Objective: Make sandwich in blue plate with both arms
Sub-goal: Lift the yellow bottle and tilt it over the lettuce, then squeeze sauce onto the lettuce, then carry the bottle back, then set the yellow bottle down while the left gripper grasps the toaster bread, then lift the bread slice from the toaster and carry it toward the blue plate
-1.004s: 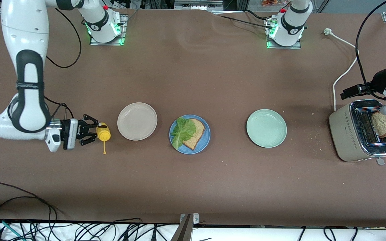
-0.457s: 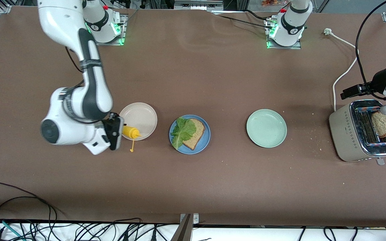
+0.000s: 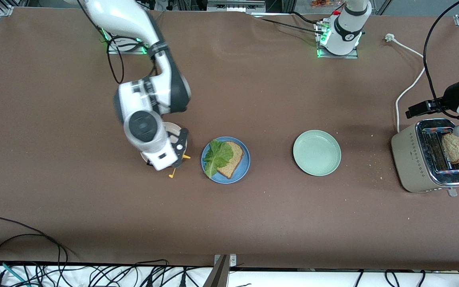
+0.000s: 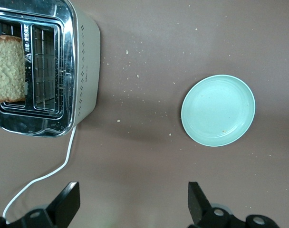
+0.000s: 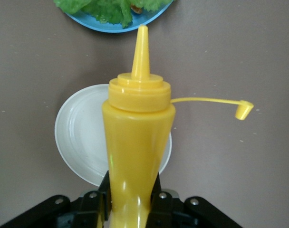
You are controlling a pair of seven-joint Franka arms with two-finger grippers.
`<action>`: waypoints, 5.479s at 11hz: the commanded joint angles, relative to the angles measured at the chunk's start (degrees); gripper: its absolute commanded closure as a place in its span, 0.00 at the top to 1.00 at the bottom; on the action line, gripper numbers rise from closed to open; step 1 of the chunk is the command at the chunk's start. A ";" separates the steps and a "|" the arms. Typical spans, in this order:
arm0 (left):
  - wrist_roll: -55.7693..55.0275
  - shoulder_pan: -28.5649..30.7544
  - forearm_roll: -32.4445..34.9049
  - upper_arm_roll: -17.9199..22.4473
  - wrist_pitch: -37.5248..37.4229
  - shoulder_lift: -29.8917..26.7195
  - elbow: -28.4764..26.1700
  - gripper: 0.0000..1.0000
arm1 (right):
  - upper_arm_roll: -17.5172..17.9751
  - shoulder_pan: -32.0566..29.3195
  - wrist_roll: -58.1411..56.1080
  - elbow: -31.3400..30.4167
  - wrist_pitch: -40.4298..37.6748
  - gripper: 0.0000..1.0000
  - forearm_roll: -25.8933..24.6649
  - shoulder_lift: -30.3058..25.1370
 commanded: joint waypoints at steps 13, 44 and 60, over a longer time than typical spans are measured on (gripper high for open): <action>1.22 0.24 1.25 0.14 -0.38 -0.39 0.38 1.00 | -1.37 9.67 8.30 3.06 -1.39 0.27 -11.54 1.07; 23.10 18.70 3.63 0.76 11.31 24.31 12.33 0.00 | 10.23 -49.16 -89.83 -2.21 -32.05 1.00 51.98 17.40; -17.10 18.26 -12.26 -21.89 -13.50 4.27 7.60 0.00 | -4.18 -32.66 5.82 3.31 -31.45 1.00 19.41 -3.59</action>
